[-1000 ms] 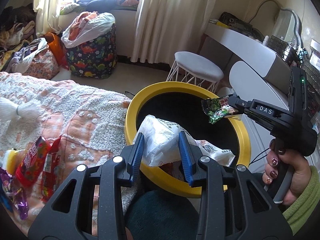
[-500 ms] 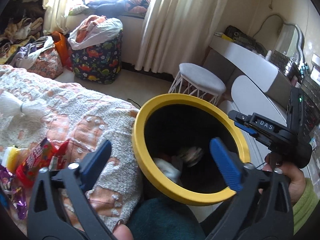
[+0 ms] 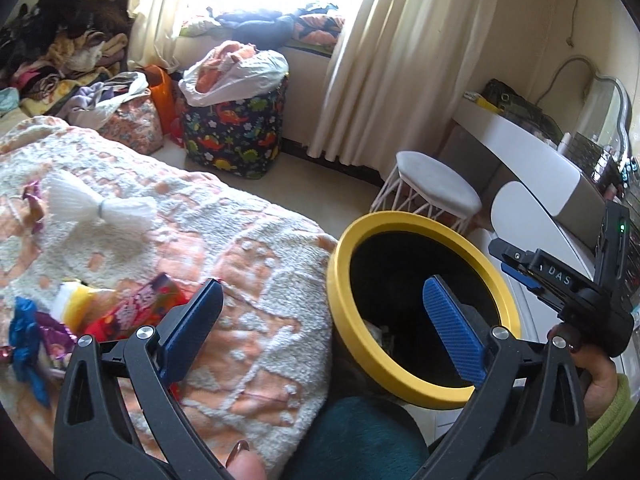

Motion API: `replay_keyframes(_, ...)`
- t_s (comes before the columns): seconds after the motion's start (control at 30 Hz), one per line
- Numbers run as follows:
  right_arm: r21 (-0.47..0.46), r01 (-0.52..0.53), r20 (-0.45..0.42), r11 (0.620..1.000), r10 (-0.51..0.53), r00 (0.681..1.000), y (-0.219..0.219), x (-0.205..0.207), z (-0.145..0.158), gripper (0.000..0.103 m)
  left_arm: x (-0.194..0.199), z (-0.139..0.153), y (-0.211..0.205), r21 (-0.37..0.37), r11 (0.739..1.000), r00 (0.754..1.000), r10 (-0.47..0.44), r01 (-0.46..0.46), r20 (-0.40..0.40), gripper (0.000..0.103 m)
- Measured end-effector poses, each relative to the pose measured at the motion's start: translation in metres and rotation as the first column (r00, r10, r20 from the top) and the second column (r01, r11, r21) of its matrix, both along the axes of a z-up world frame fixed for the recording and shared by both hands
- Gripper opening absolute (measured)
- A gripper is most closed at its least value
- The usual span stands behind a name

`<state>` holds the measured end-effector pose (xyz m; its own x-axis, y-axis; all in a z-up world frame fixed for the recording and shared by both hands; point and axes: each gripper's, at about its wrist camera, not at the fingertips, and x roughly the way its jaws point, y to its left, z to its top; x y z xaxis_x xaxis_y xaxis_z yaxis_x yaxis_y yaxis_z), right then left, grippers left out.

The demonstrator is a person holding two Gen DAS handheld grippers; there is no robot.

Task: Collect trash
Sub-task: 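Move both open tools back over the remaining wrappers on the bed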

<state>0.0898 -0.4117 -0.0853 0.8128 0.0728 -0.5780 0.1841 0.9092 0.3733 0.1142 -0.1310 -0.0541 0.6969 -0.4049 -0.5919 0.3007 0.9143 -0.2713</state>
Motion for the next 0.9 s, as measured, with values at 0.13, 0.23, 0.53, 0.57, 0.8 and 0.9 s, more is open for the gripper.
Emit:
replay_keyframes(0.13,-0.01,-0.022,0.011,1.0,0.022,1.0,0.011,-0.001,0.004,0.053,-0.004,0.005,0.009,0.001,1.0,1.0,0.023,-0.023,0.016,0.092)
replay_keyframes(0.23,-0.018,-0.042,0.017,0.999,0.042,0.999,0.02,-0.002,0.007,0.055,-0.005,0.008,0.015,0.001,0.999,0.999,0.043,-0.043,0.028,0.092)
replay_keyframes(0.53,-0.04,-0.103,0.038,0.994,0.104,0.994,0.045,-0.005,0.017,0.056,-0.009,0.017,0.039,-0.012,0.995,0.993,0.101,-0.1,0.054,0.092)
replay_keyframes(0.57,-0.043,-0.109,0.04,0.993,0.11,0.993,0.048,-0.006,0.017,0.056,-0.009,0.018,0.042,-0.014,0.994,0.993,0.105,-0.105,0.056,0.092)
replay_keyframes(0.8,-0.062,-0.142,0.051,0.988,0.145,0.988,0.062,-0.008,0.022,0.056,-0.011,0.022,0.056,-0.03,0.99,0.988,0.141,-0.139,0.062,0.092)
replay_keyframes(0.9,-0.068,-0.156,0.055,0.985,0.16,0.986,0.067,-0.008,0.024,0.056,-0.012,0.024,0.063,-0.038,0.988,0.986,0.155,-0.153,0.065,0.092)
